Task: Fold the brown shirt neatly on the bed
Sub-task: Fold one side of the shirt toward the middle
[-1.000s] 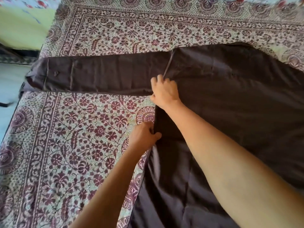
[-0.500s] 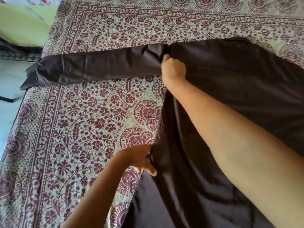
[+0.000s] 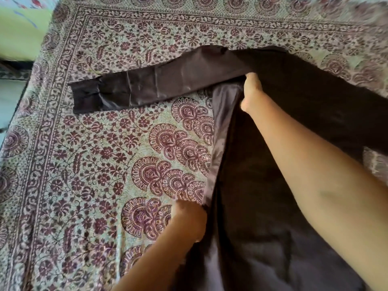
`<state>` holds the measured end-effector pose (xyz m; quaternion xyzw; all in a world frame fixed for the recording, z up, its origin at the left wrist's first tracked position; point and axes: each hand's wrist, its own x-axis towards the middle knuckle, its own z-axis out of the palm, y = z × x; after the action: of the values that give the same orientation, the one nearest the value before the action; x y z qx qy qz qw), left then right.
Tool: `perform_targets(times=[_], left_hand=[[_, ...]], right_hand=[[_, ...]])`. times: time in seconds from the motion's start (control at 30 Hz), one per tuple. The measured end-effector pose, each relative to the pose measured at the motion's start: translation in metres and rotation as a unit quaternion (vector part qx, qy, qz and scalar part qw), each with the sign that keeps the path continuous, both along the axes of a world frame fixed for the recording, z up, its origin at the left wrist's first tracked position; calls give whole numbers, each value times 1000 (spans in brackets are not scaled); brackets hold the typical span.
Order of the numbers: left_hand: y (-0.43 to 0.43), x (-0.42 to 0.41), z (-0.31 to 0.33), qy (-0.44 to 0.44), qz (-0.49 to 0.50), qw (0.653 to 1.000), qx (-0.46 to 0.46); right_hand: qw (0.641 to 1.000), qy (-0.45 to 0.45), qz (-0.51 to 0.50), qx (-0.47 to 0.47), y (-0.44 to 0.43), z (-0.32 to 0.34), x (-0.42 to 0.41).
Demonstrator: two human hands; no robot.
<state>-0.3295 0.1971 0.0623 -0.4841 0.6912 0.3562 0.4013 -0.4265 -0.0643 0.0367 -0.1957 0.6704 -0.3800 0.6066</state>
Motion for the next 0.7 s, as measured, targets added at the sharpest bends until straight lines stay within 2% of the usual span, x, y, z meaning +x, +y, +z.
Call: perform_targets(times=[0.13,0.37,0.43,0.6,0.7], left_hand=[[28,-22,-16,-11,-2,1000,-10],[47,-14,-18,-21,-18,1000,2],[52,-13,-16,-24,-19,999,7],[87,-11,-9,-12,-4,999,-47],[118,-21,-10,25,-16,996,-85]], right_hand=[[991,59,91,78,30,-26,-26],[965,169,199,30,58,-50,-15],[964,196,179,30,57,-54,-10],[987,158,9,-13,96,-52,-31],[992,115,47,35,146,-56,-42]])
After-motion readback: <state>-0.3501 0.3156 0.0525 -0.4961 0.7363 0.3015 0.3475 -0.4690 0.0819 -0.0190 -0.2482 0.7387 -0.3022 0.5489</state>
